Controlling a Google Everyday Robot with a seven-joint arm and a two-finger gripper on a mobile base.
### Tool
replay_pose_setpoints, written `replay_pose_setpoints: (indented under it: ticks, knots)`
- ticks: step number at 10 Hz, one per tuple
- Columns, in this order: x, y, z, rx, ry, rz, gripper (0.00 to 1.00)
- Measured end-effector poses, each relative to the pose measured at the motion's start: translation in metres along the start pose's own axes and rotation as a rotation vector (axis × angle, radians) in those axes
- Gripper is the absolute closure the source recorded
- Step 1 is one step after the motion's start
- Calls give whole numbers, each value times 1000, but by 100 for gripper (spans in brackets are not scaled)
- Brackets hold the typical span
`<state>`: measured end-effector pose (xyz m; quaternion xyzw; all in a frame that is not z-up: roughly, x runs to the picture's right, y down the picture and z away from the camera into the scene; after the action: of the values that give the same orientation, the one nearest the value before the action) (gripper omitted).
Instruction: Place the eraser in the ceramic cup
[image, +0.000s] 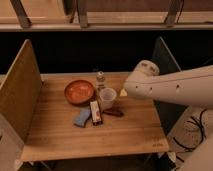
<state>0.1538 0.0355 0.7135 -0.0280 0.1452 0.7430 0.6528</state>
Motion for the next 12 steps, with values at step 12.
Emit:
replay_pose_setpoints:
  ticks: [12]
  knots:
    - [6,113,15,-230,43,-97,20]
